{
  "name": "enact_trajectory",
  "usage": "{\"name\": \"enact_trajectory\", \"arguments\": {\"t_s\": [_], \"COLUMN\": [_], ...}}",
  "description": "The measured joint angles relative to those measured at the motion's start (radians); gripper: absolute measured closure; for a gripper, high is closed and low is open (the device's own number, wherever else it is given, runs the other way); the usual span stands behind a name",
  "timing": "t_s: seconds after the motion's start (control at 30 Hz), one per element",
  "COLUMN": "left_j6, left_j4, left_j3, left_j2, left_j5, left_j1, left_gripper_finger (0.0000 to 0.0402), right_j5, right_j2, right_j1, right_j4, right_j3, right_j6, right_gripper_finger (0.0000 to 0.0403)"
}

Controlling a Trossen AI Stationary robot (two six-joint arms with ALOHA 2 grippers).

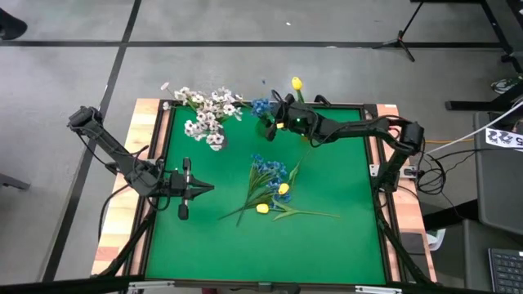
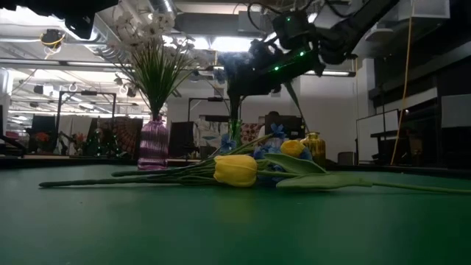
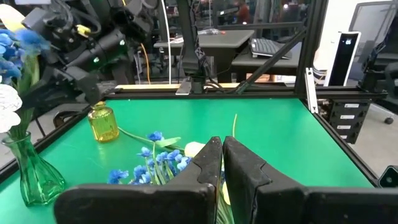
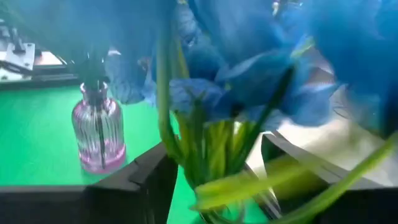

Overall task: Sort flowers into vase by color
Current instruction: Put the left blue flower into the green vase, then put the top blue flower into the green vase

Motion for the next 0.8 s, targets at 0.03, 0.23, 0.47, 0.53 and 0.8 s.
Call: {"name": "enact_trajectory", "arguments": {"t_s": [0.03,0.23,0.47,0.53,0.8], "left_j6": [0.000,0.000,-0.026,-0.053,-0.274], "left_j4": [0.000,0.000,-0.001,-0.009,-0.087], "left_j3": [0.000,0.000,0.000,0.000,0.000], "left_j2": [0.000,0.000,0.000,0.001,0.103], "left_j5": [0.000,0.000,0.000,0.000,-0.024], "left_j1": [0.000,0.000,0.000,0.000,0.005], "left_gripper_finger": [0.0386,0.0386,0.0386,0.0386,0.0386], "right_j5": [0.000,0.000,-0.003,-0.017,0.072], "right_j2": [-0.014,-0.100,-0.186,-0.212,-0.321], "right_j1": [0.000,0.000,0.001,0.014,0.107], "right_j4": [-0.034,-0.235,-0.460,-0.524,-0.760], "right_j3": [0.000,0.000,0.000,0.000,0.000], "right_j6": [-0.012,-0.049,-0.063,-0.062,-0.063], "right_gripper_finger": [0.0173,0.0173,0.0173,0.0173,0.0173]}}
